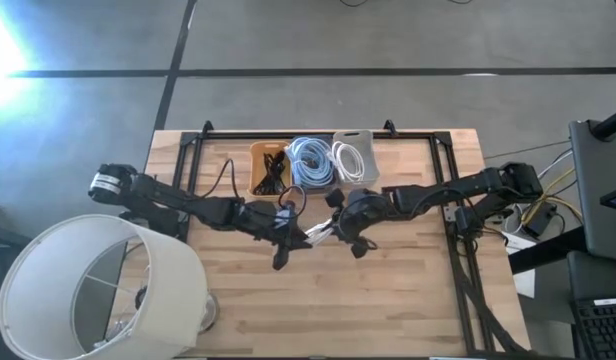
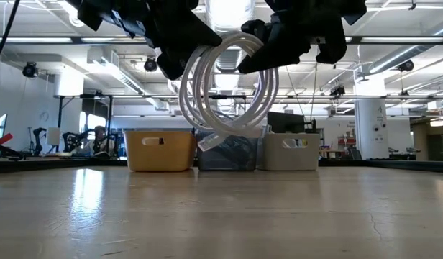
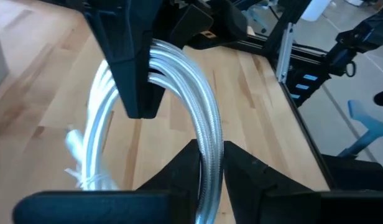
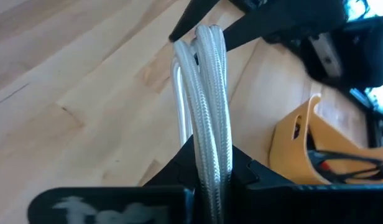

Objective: Pick & Place USB Port
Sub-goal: Put the white hdmi cable into the gray bin

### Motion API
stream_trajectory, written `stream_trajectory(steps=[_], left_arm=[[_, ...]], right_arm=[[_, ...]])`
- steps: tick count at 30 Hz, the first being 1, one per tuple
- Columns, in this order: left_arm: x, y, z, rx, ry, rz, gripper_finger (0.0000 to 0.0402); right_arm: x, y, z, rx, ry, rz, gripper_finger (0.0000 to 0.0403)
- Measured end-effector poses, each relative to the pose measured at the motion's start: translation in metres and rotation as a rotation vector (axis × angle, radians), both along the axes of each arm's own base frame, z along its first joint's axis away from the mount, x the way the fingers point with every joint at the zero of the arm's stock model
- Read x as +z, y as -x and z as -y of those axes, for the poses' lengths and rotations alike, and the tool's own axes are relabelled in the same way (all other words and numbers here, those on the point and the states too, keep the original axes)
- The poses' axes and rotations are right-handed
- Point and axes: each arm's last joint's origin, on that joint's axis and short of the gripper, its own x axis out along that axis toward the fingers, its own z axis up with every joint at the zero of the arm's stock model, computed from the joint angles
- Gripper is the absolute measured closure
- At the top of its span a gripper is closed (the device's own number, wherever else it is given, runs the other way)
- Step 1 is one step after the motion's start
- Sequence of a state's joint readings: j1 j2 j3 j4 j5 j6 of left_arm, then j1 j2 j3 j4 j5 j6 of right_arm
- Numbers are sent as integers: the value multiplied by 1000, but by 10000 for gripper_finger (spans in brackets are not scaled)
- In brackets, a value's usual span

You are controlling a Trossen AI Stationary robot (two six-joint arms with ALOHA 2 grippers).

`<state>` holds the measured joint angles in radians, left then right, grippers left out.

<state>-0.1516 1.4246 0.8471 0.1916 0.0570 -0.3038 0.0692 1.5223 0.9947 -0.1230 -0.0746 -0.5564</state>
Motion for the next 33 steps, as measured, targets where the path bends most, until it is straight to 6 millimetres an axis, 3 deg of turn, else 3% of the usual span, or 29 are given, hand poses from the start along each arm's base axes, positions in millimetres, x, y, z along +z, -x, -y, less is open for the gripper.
stream_trajectory(steps=[12, 19, 27, 33], left_arm=[[-2, 1, -2, 31, -67, -5, 259], [-6, 2, -3, 53, -84, -48, 255], [-7, 3, -3, 58, -88, -61, 254], [-7, 3, -3, 58, -89, -63, 254]], right_arm=[[-10, 10, 0, -165, -177, -178, 380], [-6, 27, 6, -364, -92, -249, 380], [25, 55, 17, -526, 36, -172, 380], [55, 79, 37, -638, 33, -50, 380]])
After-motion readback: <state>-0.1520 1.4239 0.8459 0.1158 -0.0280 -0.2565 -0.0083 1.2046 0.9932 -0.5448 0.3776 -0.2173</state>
